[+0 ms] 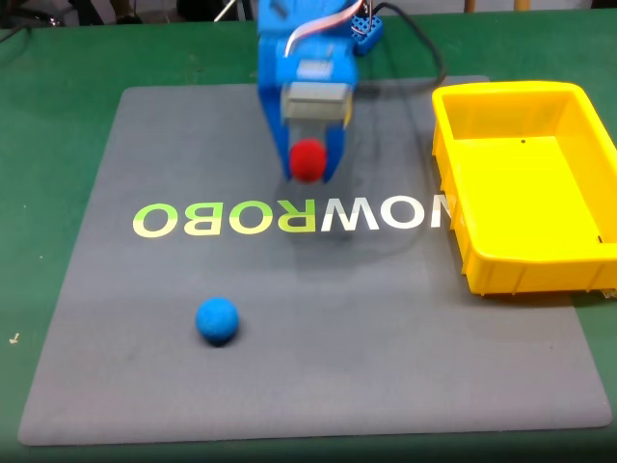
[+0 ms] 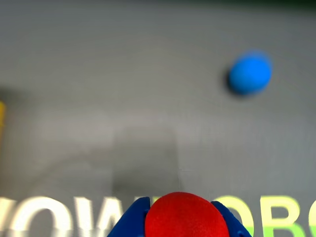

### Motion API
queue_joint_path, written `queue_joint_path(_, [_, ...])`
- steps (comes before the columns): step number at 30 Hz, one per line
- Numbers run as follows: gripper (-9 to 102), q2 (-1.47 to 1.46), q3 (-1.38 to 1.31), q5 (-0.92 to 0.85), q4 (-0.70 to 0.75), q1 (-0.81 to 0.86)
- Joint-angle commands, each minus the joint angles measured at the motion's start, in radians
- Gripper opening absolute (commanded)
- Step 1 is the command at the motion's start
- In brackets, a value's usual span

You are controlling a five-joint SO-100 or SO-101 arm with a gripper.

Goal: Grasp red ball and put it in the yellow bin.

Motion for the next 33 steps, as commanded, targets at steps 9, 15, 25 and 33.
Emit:
queue_joint_path(9, [0, 0.347, -0.057, 0.098, 0.071, -0.325])
queue_joint_path(15, [0, 0.348, -0.048, 0.141, 0.101, -0.499])
queue_joint_path(25, [0, 0.244, -0.049, 0.172, 0.069, -0.568])
queue_joint_path(33, [24, 0.227, -0.049, 0.172, 0.054, -0.546])
